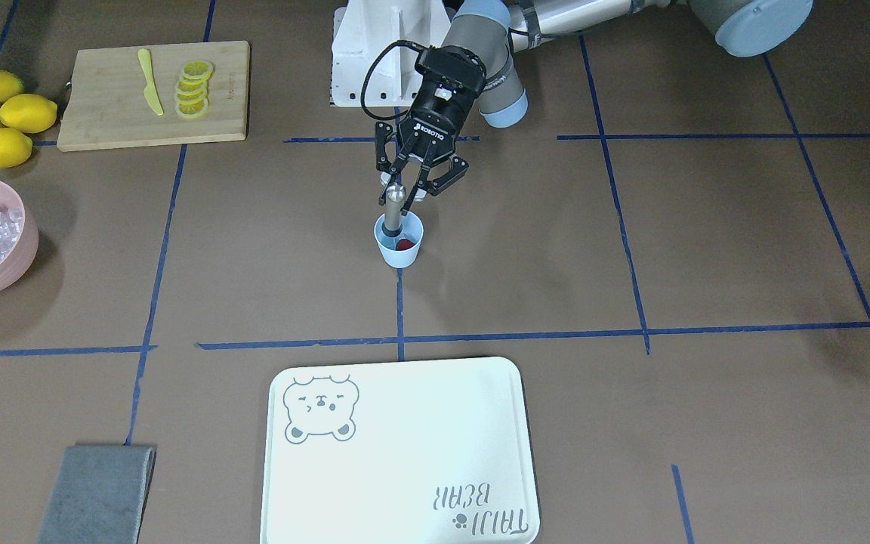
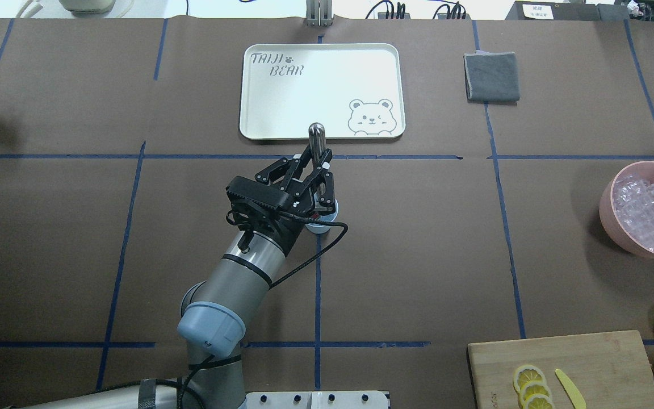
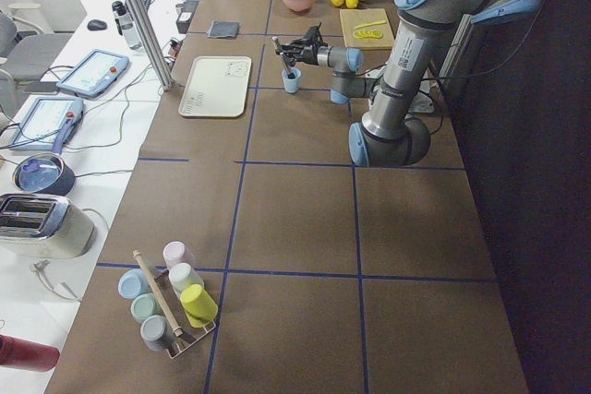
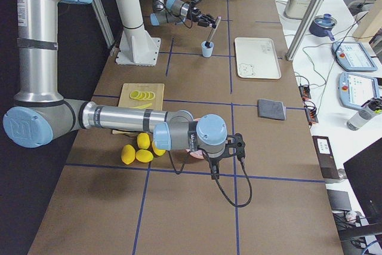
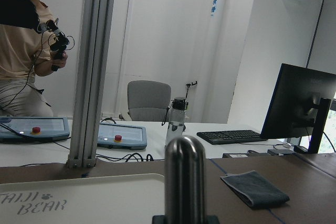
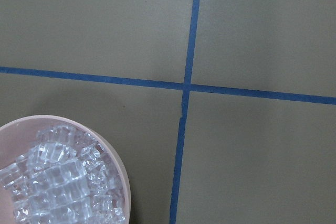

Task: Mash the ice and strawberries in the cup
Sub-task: 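Press the rod down on the ice and strawberry repeatedly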

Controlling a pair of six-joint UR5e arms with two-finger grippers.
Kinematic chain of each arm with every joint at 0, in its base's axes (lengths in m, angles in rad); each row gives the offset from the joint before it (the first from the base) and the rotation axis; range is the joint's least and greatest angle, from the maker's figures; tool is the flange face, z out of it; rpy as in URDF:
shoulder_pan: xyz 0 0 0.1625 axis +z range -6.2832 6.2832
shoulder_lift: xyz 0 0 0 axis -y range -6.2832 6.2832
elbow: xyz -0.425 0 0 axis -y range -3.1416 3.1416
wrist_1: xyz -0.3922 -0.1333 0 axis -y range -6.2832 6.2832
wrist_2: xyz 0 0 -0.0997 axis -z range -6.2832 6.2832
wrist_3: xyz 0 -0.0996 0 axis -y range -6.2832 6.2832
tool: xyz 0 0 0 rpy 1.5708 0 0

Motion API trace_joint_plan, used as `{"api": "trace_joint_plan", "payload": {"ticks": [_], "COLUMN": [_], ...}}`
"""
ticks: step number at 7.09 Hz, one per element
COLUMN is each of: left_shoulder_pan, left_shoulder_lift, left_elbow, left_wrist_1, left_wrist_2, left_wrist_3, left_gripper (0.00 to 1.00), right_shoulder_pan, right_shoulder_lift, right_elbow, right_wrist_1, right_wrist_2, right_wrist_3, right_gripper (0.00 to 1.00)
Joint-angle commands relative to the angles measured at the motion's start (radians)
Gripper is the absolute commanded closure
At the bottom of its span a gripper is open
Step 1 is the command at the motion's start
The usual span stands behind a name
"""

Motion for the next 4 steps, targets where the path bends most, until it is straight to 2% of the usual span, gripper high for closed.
{"api": "trace_joint_plan", "payload": {"ticks": [1, 3, 4], "left_shoulder_pan": [-0.041, -0.096, -0.153], "left_shoulder_lift": [0.020, 0.074, 0.079], "left_elbow": [-0.069, -0.178, -0.181], "left_wrist_1": [0.000, 0.004, 0.007], "left_wrist_2": [-0.080, -0.174, -0.256], "left_wrist_3": [0.003, 0.003, -0.009], "left_gripper": [1.00, 1.00, 1.00], "right_shoulder_pan": [-0.001, -0.001, -0.001], "right_shoulder_lift": [0.002, 0.002, 0.002], "right_elbow": [-0.005, -0.005, -0.005], "right_wrist_1": [0.003, 0.003, 0.003], "right_wrist_2": [0.000, -0.001, 0.000], "right_wrist_3": [0.000, 0.000, 0.000], "right_gripper": [0.01, 0.01, 0.01]}}
